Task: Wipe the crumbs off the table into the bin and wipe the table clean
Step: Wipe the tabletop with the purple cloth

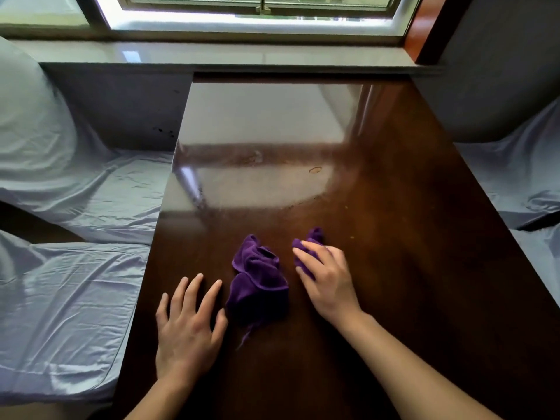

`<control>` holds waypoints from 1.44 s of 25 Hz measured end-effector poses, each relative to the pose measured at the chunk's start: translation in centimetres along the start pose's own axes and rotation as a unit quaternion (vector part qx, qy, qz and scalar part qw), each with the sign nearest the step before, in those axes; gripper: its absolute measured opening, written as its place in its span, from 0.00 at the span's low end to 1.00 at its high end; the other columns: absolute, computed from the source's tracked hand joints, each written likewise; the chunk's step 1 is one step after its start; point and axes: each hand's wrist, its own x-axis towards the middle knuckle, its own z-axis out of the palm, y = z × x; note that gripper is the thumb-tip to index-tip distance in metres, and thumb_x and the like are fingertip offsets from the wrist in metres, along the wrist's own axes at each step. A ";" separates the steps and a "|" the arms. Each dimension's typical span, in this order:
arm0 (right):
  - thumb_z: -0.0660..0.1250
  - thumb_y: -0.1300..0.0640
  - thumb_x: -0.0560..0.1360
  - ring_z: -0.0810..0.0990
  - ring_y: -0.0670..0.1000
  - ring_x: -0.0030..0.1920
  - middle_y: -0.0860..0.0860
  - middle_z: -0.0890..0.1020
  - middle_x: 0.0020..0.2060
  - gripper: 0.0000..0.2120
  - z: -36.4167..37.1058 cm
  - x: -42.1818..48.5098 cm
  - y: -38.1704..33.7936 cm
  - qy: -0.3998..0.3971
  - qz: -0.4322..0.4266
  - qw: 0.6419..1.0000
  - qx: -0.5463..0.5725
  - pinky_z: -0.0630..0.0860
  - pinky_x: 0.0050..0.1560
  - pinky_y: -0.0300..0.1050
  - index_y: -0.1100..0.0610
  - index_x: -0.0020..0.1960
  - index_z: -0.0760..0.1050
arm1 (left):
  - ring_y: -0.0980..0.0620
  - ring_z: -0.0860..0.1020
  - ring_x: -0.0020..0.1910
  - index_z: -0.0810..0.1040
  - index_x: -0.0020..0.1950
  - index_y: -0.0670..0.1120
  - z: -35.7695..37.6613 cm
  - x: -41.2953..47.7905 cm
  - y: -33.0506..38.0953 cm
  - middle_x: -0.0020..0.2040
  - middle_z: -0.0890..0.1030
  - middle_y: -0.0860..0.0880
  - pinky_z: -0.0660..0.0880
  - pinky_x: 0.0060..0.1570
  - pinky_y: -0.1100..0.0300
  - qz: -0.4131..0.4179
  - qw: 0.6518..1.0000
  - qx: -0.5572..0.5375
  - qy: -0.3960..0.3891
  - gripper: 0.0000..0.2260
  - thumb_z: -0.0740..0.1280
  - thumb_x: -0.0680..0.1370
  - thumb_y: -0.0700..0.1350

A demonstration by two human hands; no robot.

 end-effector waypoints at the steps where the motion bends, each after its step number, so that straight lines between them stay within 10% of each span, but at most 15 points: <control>1: 0.67 0.54 0.78 0.75 0.58 0.61 0.50 0.79 0.65 0.17 0.6 1.7 -0.5 -0.010 -0.034 0.999 0.005 0.74 0.61 0.55 0.52 0.66 0.78 | 0.41 0.67 0.72 0.74 0.69 0.53 -0.1 0.0 0.0 0.71 0.72 0.43 0.59 0.70 0.39 0.002 1.000 0.002 -0.001 0.25 0.56 0.74 0.57; 7: 0.67 0.55 0.77 0.75 0.63 0.59 0.52 0.79 0.65 0.17 2.7 11.3 0.0 -0.032 -0.127 0.987 -0.089 0.75 0.56 0.57 0.52 0.65 0.78 | 0.42 0.67 0.72 0.75 0.68 0.53 -0.5 0.0 0.4 0.71 0.73 0.44 0.60 0.70 0.39 -0.011 1.000 -0.014 0.006 0.25 0.56 0.73 0.57; 12: 0.68 0.51 0.75 0.72 0.65 0.58 0.55 0.75 0.63 0.20 -0.4 15.3 8.1 0.038 0.167 0.976 -0.130 0.70 0.58 0.56 0.48 0.66 0.73 | 0.42 0.68 0.72 0.76 0.67 0.53 -0.6 0.1 0.3 0.71 0.73 0.44 0.60 0.70 0.38 -0.010 1.000 -0.024 0.010 0.25 0.58 0.72 0.56; 16: 0.69 0.53 0.74 0.74 0.66 0.54 0.59 0.78 0.59 0.17 0.9 15.6 6.9 0.102 0.207 0.968 -0.094 0.71 0.58 0.54 0.53 0.62 0.77 | 0.42 0.68 0.72 0.76 0.67 0.53 -0.5 0.1 0.3 0.70 0.73 0.44 0.61 0.70 0.38 -0.008 1.000 -0.014 0.002 0.25 0.58 0.72 0.56; 23: 0.69 0.48 0.74 0.78 0.60 0.53 0.48 0.85 0.53 0.09 6.3 14.8 -6.5 -0.091 -0.212 0.973 -0.006 0.71 0.53 0.53 0.50 0.50 0.84 | 0.42 0.69 0.71 0.77 0.66 0.52 -0.1 0.2 0.2 0.69 0.74 0.44 0.61 0.68 0.38 -0.001 0.999 -0.022 0.028 0.24 0.59 0.71 0.56; 26: 0.67 0.50 0.75 0.76 0.62 0.53 0.45 0.84 0.55 0.09 6.3 16.4 -5.9 -0.104 -0.262 0.959 -0.029 0.71 0.52 0.53 0.49 0.50 0.84 | 0.43 0.68 0.71 0.77 0.66 0.53 0.2 0.3 -0.2 0.70 0.74 0.44 0.61 0.69 0.38 0.000 0.999 -0.030 0.034 0.24 0.59 0.71 0.55; 36: 0.70 0.58 0.72 0.79 0.62 0.51 0.49 0.84 0.55 0.07 -1.3 13.6 7.1 0.101 0.134 0.984 -0.062 0.70 0.53 0.52 0.51 0.49 0.83 | 0.42 0.68 0.72 0.76 0.67 0.53 -0.1 0.2 -0.1 0.71 0.73 0.44 0.60 0.70 0.38 -0.004 1.000 -0.020 0.012 0.24 0.59 0.72 0.55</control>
